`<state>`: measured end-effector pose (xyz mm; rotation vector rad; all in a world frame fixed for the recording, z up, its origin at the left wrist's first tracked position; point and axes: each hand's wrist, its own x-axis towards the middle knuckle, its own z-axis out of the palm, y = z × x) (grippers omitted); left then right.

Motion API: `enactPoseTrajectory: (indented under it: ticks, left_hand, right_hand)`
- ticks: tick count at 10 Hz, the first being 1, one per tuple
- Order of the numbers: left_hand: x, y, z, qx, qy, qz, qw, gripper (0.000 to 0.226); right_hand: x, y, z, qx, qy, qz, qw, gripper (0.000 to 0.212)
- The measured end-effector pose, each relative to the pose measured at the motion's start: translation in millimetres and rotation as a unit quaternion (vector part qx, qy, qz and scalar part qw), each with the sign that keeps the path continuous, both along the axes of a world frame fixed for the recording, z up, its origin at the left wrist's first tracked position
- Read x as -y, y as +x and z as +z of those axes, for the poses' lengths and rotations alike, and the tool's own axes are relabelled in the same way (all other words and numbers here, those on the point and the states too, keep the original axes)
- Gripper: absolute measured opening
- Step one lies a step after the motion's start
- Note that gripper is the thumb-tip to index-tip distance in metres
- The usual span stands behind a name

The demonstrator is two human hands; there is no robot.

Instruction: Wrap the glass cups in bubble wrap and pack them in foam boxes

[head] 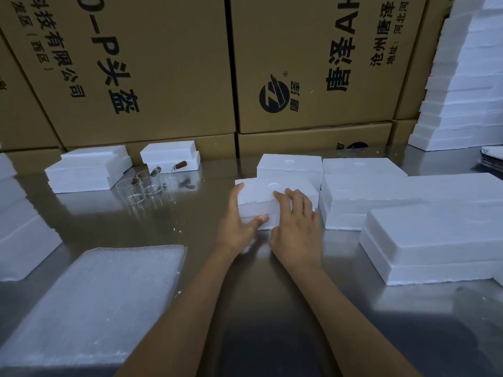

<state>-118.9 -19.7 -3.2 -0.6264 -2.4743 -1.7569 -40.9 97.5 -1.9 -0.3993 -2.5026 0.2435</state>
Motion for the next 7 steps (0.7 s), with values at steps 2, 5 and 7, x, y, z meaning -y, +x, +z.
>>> enactPoseTrajectory:
  ticks: [2,5,7]
  left_hand:
    - [-7,-7,-3,0.003,-0.023,0.012,1.000,0.127]
    - [-1,50,-7,0.002,-0.105,0.100,0.989,0.117]
    - [19,90,-15,-0.052,-0.209,0.057,0.975,0.078]
  right_hand:
    - [-4,-8,0,0.019,-0.008,-0.002,1.000,0.069]
    - [9,33,3,-0.039,-0.127,0.097,0.986,0.075]
    - [-21,122,73,-0.267,-0.190,0.173,0.929,0.038]
